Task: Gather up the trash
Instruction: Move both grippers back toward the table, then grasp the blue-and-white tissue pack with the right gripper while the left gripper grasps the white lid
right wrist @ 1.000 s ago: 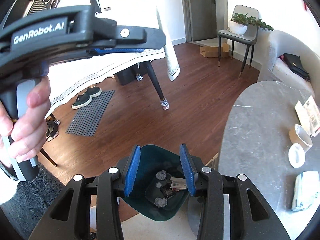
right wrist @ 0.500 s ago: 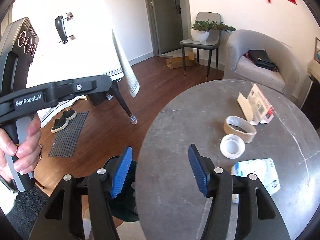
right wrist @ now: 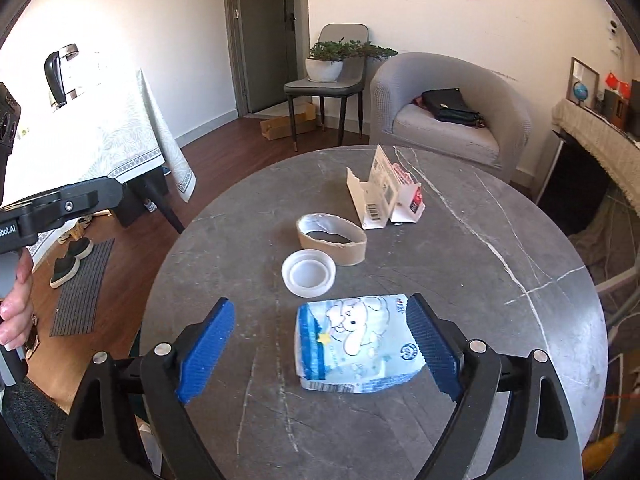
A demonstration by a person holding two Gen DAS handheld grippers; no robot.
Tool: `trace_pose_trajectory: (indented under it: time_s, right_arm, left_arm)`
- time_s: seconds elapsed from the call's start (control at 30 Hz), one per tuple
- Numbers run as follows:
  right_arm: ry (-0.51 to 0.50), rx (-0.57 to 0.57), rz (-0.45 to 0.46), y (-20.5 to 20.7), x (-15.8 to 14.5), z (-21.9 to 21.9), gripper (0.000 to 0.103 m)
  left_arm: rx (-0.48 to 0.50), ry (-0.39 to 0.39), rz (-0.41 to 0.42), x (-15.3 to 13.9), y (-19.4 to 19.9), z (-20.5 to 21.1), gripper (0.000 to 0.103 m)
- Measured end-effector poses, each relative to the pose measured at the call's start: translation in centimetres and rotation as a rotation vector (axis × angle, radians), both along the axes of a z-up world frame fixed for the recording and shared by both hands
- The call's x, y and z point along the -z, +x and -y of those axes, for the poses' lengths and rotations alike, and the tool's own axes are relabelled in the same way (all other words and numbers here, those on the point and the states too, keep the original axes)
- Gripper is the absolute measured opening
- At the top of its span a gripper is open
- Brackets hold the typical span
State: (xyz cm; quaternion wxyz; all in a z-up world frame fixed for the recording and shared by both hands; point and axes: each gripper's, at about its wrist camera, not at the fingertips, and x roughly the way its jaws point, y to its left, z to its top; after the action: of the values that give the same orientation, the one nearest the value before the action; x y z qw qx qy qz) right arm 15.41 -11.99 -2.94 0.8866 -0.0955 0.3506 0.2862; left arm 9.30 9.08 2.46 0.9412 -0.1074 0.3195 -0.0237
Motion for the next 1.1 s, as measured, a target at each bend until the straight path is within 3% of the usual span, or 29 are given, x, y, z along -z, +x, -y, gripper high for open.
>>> trace_pose_trajectory:
  time_s: [0.13,0.4,0.77,0.8,0.87,1.1]
  right_arm:
    - [-0.024,0.020,-0.035,0.9,1.2,0.8,0.090]
    - [-0.077,0.024,-0.060,1.5,2.5,1.1,0.090]
    - [-0.070,0.037,-0.086,2.2,3.2,1.8,0.090]
    - [-0.074,0.036,-0.082,2.2,3.2,1.7,0.089]
    - [-0.077,0.029,-0.080,2.2,3.1,1.6,0.077]
    - [-0.076,0.025,-0.070,2.6,2.7,2.1,0.071]
  left_arm:
    - [0.008,0.016,-0.001,0.3,0.6,0.9,0.081]
    - [0.054,0.041,-0.025,1.4,1.9,2.9,0.082]
    - [0.097,0.053,-0.053,2.4,3.3,4.9,0.082]
    - [0.099,0.051,-0.055,2.5,3.3,5.0,0.082]
    - [0.105,0.049,-0.062,2.7,3.6,5.3,0.082]
    - [0.136,0.041,-0.081,3.4,4.6,6.7,0.082]
